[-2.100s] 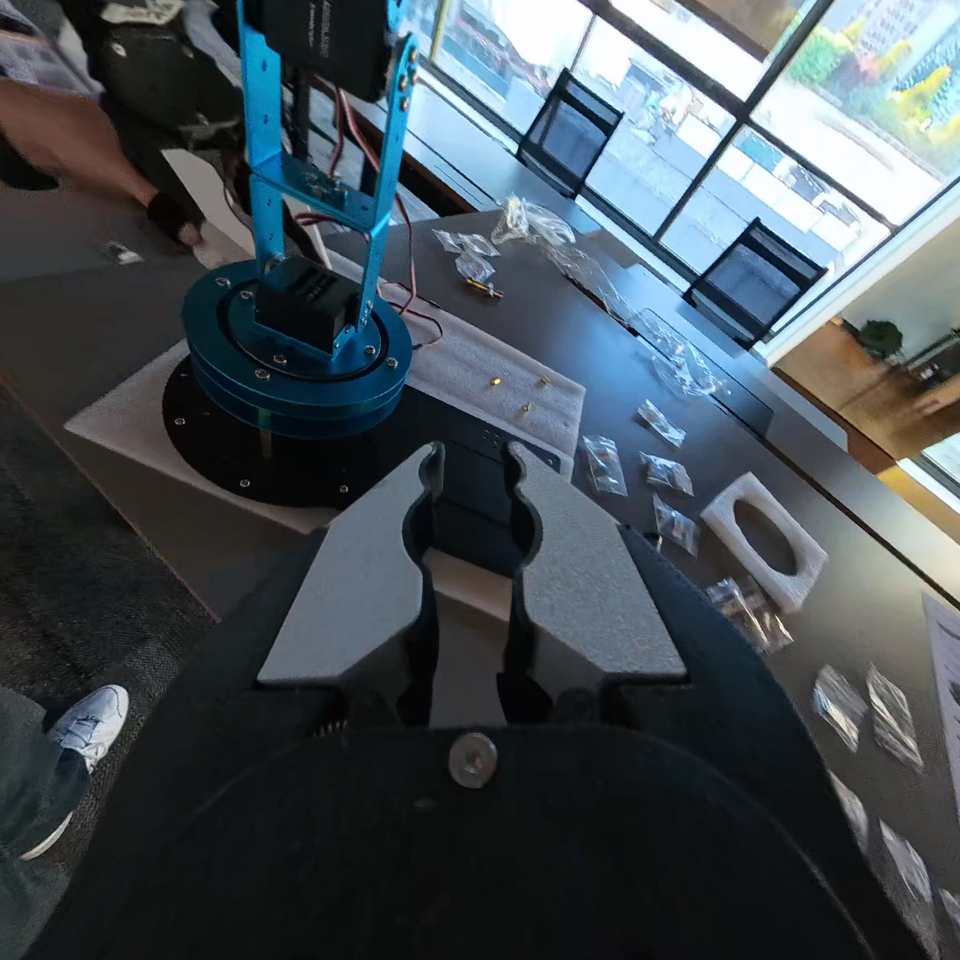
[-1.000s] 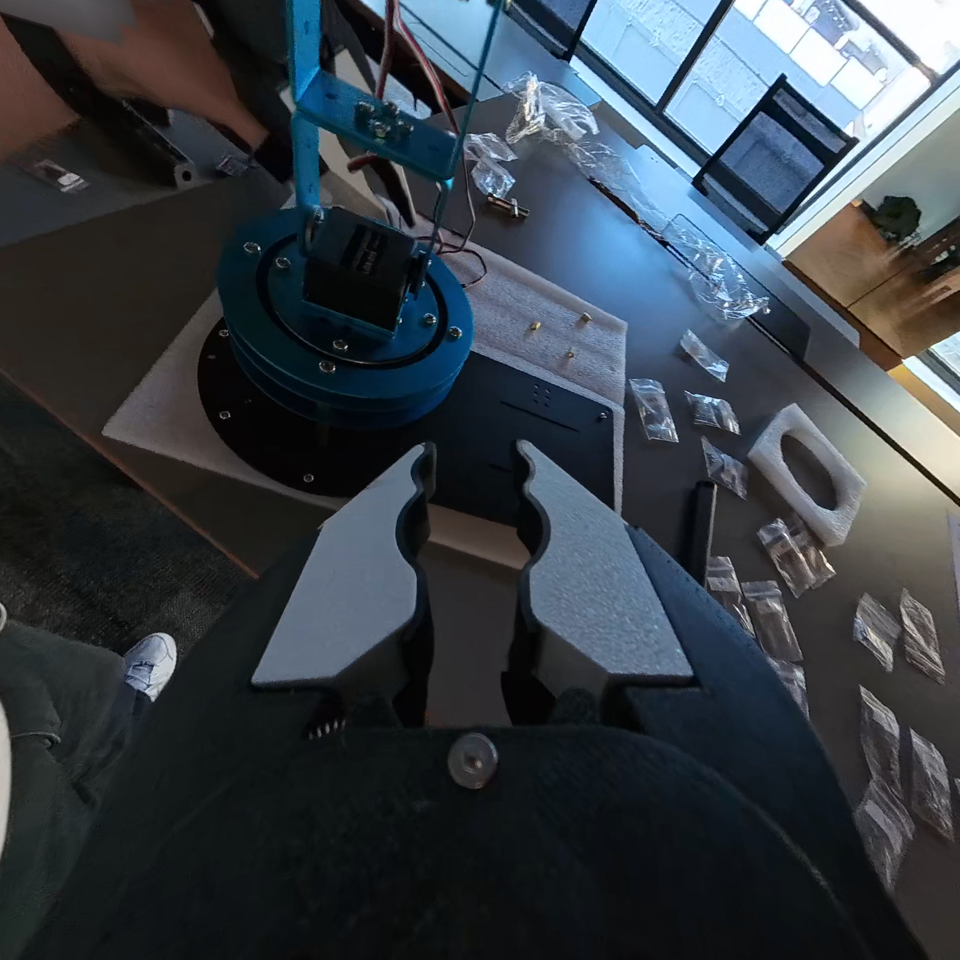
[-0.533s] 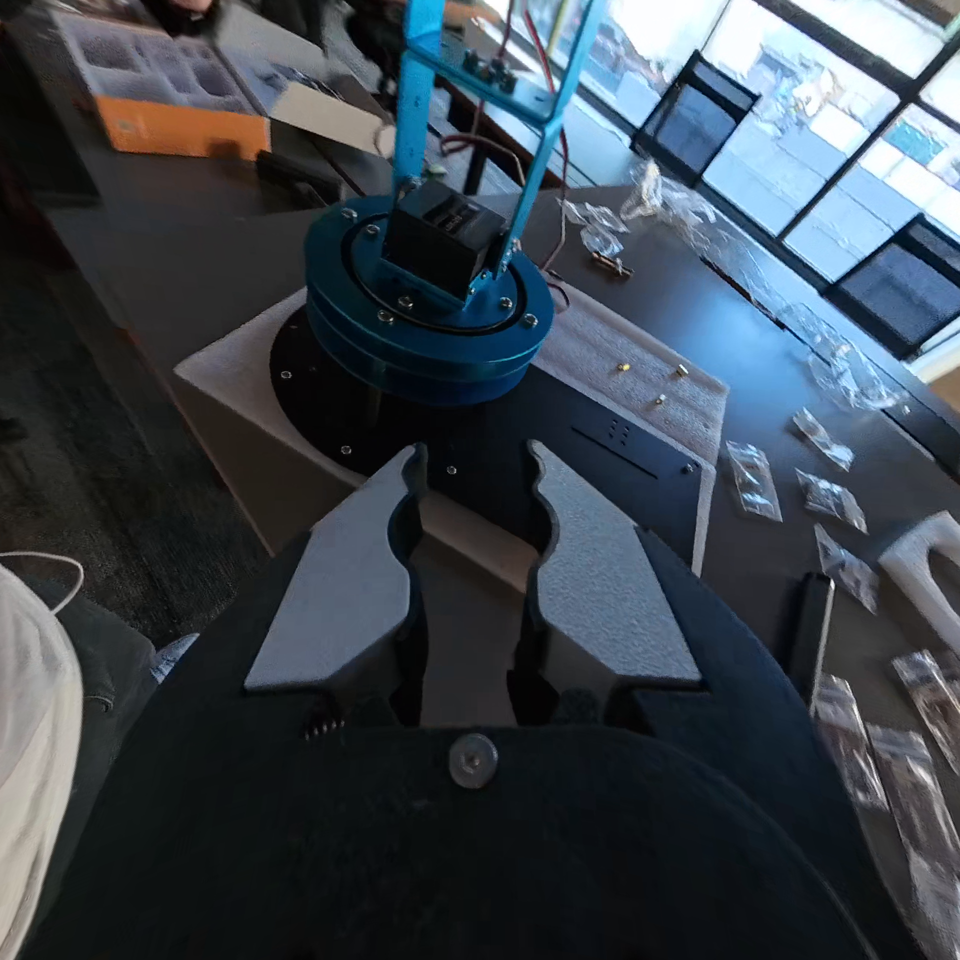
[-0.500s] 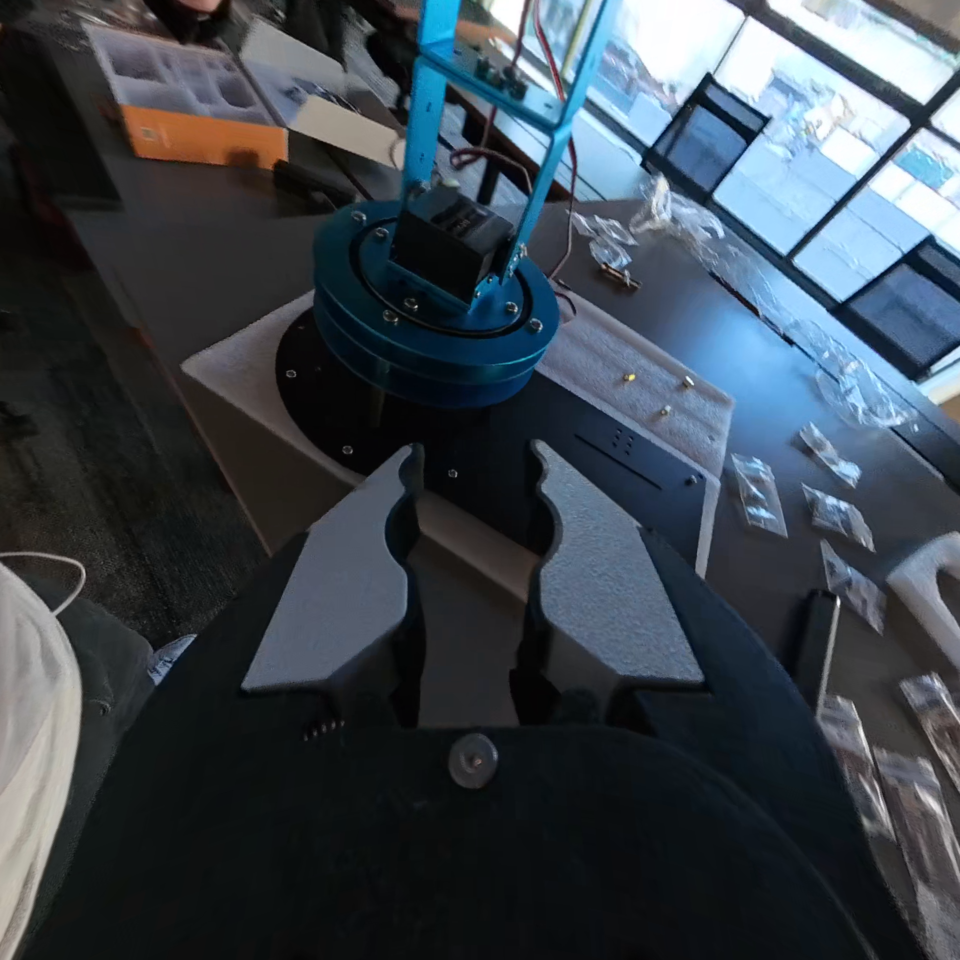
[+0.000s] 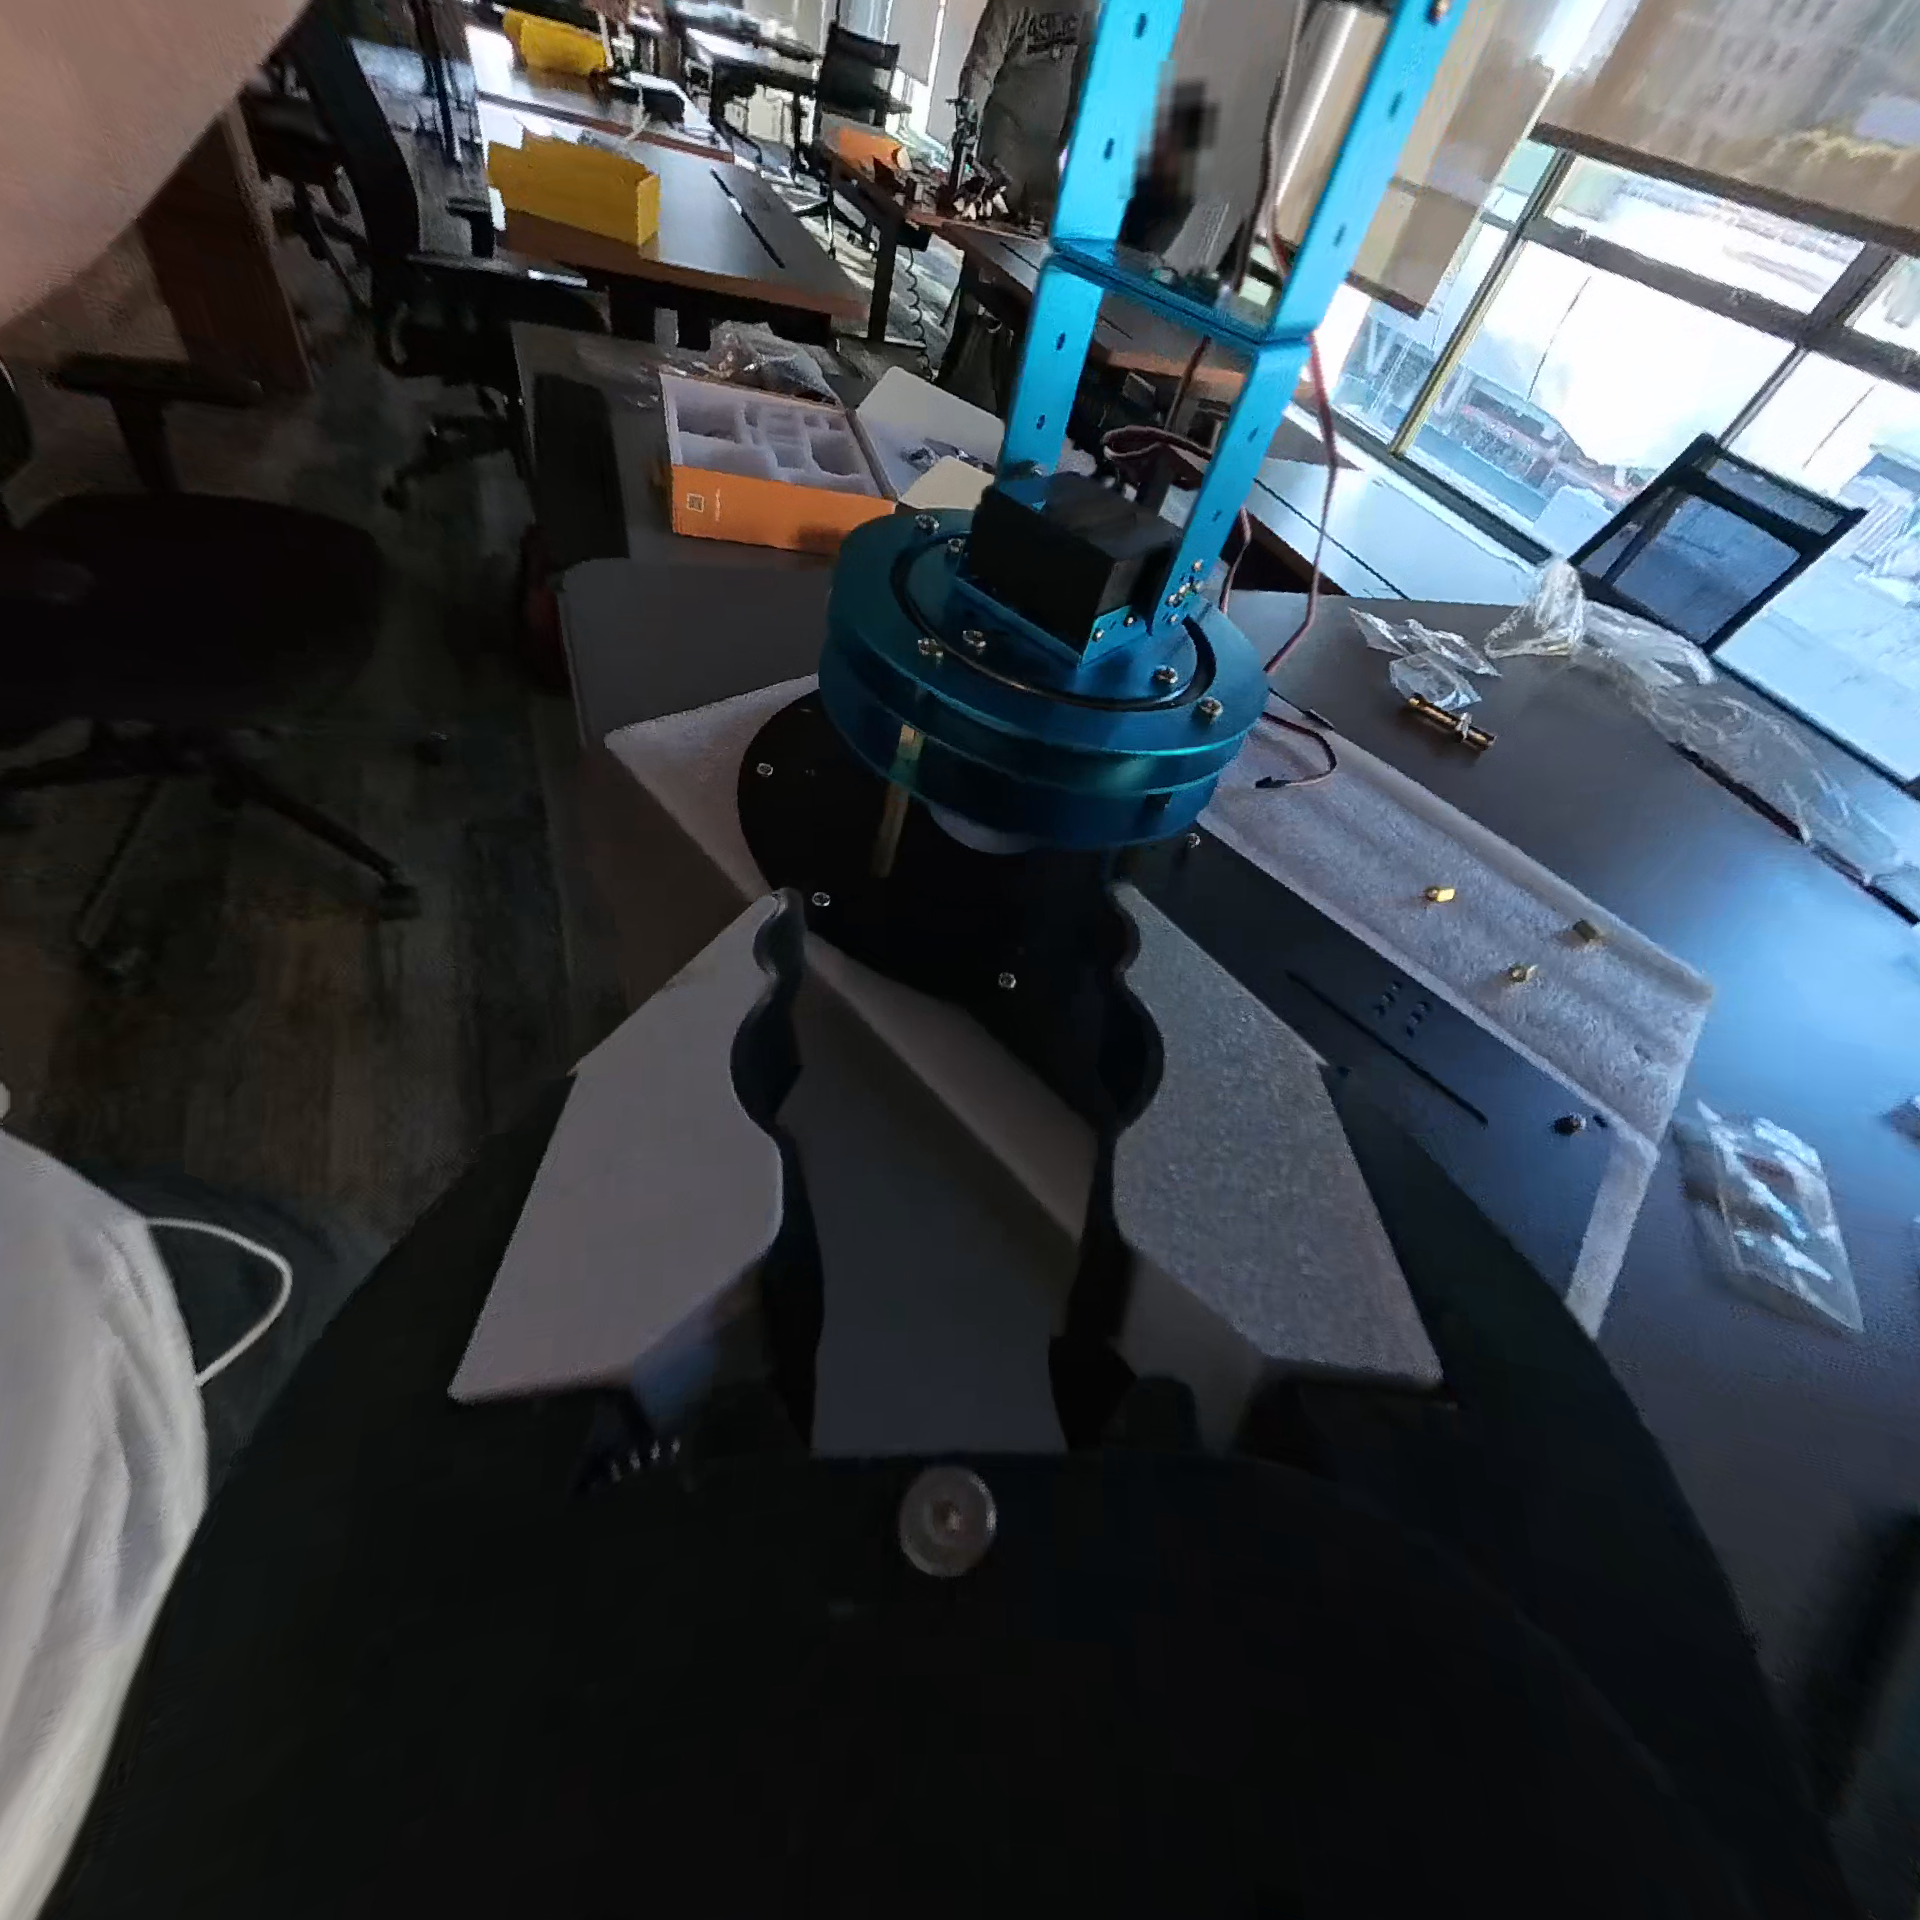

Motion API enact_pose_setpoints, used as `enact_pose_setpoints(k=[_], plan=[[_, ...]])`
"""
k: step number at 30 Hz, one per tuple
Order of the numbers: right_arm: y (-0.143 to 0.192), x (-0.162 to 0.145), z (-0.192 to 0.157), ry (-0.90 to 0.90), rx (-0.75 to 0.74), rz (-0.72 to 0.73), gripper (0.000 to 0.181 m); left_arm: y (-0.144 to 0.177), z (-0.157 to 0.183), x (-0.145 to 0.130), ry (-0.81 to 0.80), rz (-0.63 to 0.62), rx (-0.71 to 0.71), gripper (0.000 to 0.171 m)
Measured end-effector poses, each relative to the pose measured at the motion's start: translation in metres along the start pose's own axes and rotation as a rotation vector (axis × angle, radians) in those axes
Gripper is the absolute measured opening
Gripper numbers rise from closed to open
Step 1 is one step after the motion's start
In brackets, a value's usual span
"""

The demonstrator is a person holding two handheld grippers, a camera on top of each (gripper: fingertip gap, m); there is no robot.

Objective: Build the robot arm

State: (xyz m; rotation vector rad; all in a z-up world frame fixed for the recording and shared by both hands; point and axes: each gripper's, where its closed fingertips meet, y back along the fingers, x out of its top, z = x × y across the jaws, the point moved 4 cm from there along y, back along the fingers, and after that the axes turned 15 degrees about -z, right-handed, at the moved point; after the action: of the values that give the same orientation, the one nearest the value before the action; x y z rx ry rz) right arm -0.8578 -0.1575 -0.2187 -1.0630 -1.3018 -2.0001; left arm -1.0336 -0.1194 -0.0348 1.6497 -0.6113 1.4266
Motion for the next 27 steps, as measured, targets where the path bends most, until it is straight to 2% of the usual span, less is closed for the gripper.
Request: enact_pose_setpoints(k=[2, 6, 7, 10, 11, 12, 16, 18, 20, 22, 24, 27], plan=[[-0.002, -0.002, 0.002, -0.008, -0.01, -0.004, 0.06, -0.016, -0.003, -0.004, 0.06, -0.043, -0.06, 0.082], [-0.013, 0.001, 0.008, 0.027, -0.076, -0.012, 0.063, -0.044, 0.004, -0.006, 0.085, -0.057, -0.229, 0.08], [-0.016, 0.001, 0.01, 0.032, -0.086, -0.026, 0.065, -0.051, 0.003, -0.008, 0.076, -0.069, -0.232, 0.078], [-0.024, -0.007, 0.015, 0.075, -0.105, -0.108, 0.065, -0.068, 0.002, -0.015, 0.042, -0.095, -0.241, 0.067], [-0.025, -0.013, 0.018, 0.086, -0.103, -0.141, 0.064, -0.071, 0.003, -0.018, 0.032, -0.102, -0.258, 0.049], [-0.024, -0.019, 0.024, 0.055, -0.105, -0.174, 0.064, -0.073, 0.005, -0.019, 0.023, -0.098, -0.279, 0.037], [-0.008, -0.038, 0.044, -0.258, 0.035, -0.161, 0.068, -0.075, 0.005, -0.021, 0.016, -0.052, -0.301, 0.036], [-0.004, -0.035, 0.051, -0.309, 0.127, -0.105, 0.067, -0.076, 0.004, -0.022, 0.007, -0.051, -0.301, 0.035], [-0.009, -0.026, 0.056, -0.188, 0.211, -0.095, 0.069, -0.076, 0.005, -0.022, 0.019, -0.041, -0.31, 0.035], [-0.016, -0.034, 0.072, -0.017, 0.245, -0.248, 0.077, -0.075, 0.005, -0.022, 0.042, -0.04, -0.314, 0.035], [-0.019, -0.041, 0.096, 0.039, 0.307, -0.356, 0.077, -0.075, 0.006, -0.022, 0.049, -0.034, -0.306, 0.035], [-0.021, -0.039, 0.119, 0.11, 0.413, -0.381, 0.08, -0.075, 0.005, -0.022, 0.054, -0.029, -0.297, 0.034]])
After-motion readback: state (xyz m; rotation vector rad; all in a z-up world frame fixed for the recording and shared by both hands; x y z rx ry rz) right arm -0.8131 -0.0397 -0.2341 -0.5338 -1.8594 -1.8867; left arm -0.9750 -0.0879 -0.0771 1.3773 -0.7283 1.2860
